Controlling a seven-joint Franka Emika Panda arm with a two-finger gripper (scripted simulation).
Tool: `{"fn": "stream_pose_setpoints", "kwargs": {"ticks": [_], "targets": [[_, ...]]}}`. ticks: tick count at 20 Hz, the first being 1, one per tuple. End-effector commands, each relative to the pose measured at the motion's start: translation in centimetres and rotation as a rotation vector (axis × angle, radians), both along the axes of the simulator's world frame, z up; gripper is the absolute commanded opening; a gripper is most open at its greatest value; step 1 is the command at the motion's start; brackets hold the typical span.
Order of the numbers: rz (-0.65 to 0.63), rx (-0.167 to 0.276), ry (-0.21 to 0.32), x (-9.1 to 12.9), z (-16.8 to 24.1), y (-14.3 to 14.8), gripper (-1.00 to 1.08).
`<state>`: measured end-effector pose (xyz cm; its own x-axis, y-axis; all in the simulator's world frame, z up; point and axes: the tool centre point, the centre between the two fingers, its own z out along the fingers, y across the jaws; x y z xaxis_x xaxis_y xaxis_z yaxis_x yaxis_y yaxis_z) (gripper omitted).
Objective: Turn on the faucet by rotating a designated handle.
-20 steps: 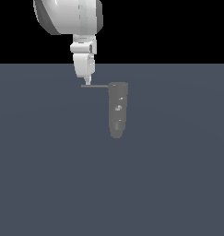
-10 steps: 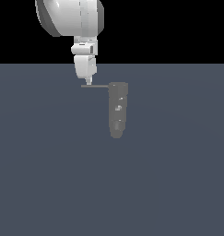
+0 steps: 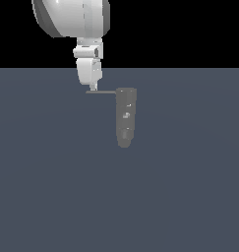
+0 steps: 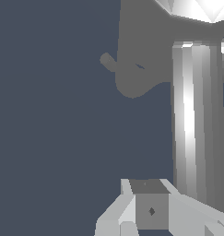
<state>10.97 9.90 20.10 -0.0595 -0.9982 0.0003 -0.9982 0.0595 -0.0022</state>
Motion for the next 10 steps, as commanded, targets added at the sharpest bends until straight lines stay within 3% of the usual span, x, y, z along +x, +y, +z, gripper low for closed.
{"fn": "stream_pose_setpoints", "kwargs": {"ticks": [1,10], "targets": [[-0.001,-0.001,0.003,-0.7,0.0,0.0,-1.0],[-0.001,-0.001,0.002,-3.1,0.0,0.0,-1.0]]}}
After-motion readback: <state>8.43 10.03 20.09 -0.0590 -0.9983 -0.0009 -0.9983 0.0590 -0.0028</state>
